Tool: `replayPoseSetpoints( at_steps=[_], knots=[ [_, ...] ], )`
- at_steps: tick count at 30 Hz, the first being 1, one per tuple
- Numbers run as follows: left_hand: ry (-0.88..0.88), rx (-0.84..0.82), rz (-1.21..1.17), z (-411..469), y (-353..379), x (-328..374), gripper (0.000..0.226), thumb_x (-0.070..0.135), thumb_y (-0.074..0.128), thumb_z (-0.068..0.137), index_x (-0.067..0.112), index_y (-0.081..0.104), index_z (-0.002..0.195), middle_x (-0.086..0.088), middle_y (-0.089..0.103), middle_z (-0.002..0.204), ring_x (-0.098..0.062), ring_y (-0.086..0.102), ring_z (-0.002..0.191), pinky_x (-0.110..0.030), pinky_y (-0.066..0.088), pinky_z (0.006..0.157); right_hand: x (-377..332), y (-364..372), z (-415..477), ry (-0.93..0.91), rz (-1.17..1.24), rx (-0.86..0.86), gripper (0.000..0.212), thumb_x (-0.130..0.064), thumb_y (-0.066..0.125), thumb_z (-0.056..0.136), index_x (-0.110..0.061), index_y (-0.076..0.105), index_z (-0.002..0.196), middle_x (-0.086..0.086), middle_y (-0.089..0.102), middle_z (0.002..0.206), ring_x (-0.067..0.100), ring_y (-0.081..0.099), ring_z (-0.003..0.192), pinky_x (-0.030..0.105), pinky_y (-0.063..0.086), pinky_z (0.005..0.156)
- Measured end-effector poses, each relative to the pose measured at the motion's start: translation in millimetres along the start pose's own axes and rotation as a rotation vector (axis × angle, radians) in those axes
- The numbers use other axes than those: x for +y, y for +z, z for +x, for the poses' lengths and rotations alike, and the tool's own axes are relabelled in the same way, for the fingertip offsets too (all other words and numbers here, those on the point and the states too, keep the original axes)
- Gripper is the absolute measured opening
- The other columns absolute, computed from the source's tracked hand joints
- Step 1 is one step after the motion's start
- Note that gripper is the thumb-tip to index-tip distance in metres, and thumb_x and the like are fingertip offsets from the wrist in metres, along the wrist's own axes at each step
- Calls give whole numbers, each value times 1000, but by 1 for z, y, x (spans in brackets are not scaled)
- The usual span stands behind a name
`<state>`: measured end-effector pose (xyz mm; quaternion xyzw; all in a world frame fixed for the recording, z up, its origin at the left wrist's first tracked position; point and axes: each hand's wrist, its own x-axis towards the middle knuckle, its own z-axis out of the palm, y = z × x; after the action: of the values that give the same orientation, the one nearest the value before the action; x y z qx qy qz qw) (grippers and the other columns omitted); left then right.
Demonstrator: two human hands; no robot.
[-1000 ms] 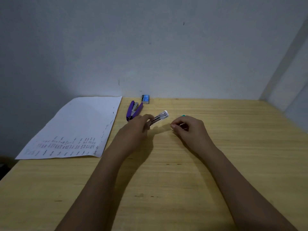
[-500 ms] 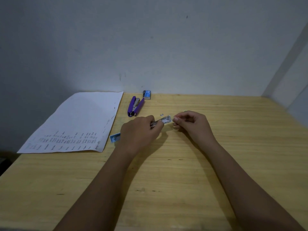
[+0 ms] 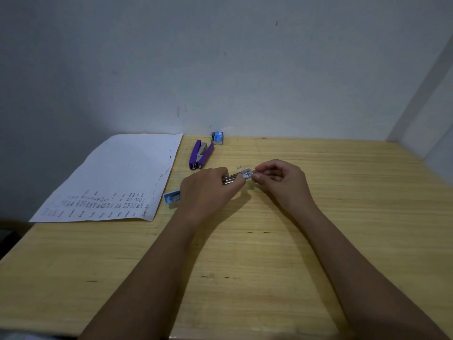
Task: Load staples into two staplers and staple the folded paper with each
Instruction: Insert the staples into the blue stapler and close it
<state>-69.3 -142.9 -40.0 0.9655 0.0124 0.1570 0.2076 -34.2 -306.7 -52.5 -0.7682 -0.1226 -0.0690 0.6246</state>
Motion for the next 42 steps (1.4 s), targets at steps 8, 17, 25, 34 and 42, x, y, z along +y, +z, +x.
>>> replayPoseSetpoints(
  at_steps=[8, 17, 25, 34, 42],
  knots=[
    [31, -35, 65, 4, 3, -5, 37, 48, 38, 91, 22, 64, 90, 4, 58, 71, -15, 54, 71, -26, 36, 59, -10, 1, -5, -166, -110, 27, 11, -11, 72, 77, -18, 70, 85, -7, 69, 88, 2, 62, 80, 15, 48, 73],
    [74, -65, 103, 3, 6, -3, 40, 49, 34, 92, 23, 64, 93, 3, 60, 75, -15, 54, 73, -27, 36, 60, -6, 1, -5, -359, -363, -113, 13, -17, 74, 76, -17, 74, 90, -6, 65, 87, 5, 55, 88, 15, 41, 71],
    [77, -71, 104, 3, 6, -1, 41, 48, 34, 93, 22, 65, 97, 2, 63, 79, -15, 55, 74, -26, 33, 58, -6, 2, -4, -388, -403, -135, 14, -14, 75, 75, -16, 74, 88, -2, 64, 87, 11, 53, 88, 21, 44, 73],
    [75, -84, 104, 3, 4, -1, 41, 48, 34, 93, 22, 65, 99, 2, 62, 81, -15, 54, 77, -28, 37, 62, -9, 4, -4, -348, -413, -145, 12, -11, 74, 75, -13, 74, 88, 0, 65, 88, 14, 58, 89, 35, 51, 78],
    [70, -88, 116, 2, 3, 1, 41, 50, 34, 93, 23, 64, 100, 3, 60, 80, -13, 52, 75, -24, 28, 55, -11, 6, -6, -258, -434, -159, 19, -15, 73, 76, -21, 70, 94, -9, 61, 93, 7, 55, 92, 23, 45, 76]
  ],
)
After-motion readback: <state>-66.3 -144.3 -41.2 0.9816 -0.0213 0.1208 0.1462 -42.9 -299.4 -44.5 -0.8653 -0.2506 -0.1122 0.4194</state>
